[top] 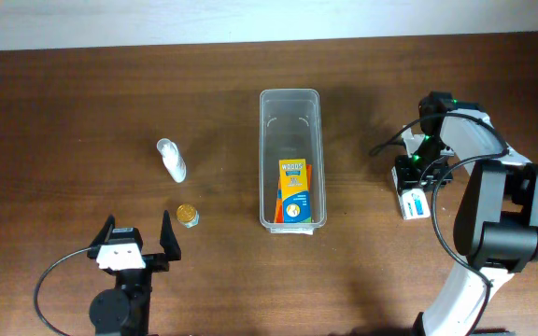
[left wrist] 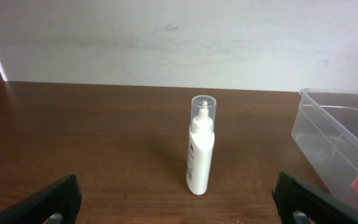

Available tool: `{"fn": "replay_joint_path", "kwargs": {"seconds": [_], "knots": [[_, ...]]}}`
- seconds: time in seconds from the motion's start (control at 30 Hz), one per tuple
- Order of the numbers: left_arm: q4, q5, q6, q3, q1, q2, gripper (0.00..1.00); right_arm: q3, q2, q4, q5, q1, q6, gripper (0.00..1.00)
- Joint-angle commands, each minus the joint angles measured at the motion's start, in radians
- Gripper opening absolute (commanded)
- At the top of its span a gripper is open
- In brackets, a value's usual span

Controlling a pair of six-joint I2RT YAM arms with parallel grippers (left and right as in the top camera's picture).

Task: Pack container
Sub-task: 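Grasp the white Panadol box with the right gripper and lift, then carry the Panadol box left over the container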

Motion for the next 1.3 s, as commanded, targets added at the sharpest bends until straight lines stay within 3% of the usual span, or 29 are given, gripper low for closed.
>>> {"fn": "replay_joint_path", "kwargs": {"seconds": [0.0,0.07,0.23,0.47,0.77,1.03,1.27], "knots": [[-0.002,0.014,0.019,-0.004,0.004,-0.005,0.99,-0.005,-0.008,0.006,-0.022,-0.002,0.012,0.49],[-0.002,0.014,0.019,-0.004,0.004,-0.005,0.99,-0.005,-0.008,0.006,-0.036,-0.002,0.012,0.54],[-0.002,0.014,0.019,-0.004,0.004,-0.005,0.99,-0.005,-0.008,0.01,-0.053,-0.002,0.019,0.54],[-0.002,0.014,0.019,-0.004,0.004,-0.005,0.99,-0.005,-0.008,0.021,-0.053,-0.002,0.027,0.43],[-0.002,0.014,0.019,-0.004,0.004,-0.005,0.99,0.029,-0.008,0.009,-0.058,-0.002,0.078,0.41],[-0.002,0.014,0.019,-0.004,0.004,-0.005,0.99,0.207,-0.008,-0.085,-0.119,0.0,0.088,0.41],[-0.002,0.014,0.019,-0.004,0.004,-0.005,0.99,0.479,-0.008,-0.232,-0.183,0.044,0.149,0.42]]}}
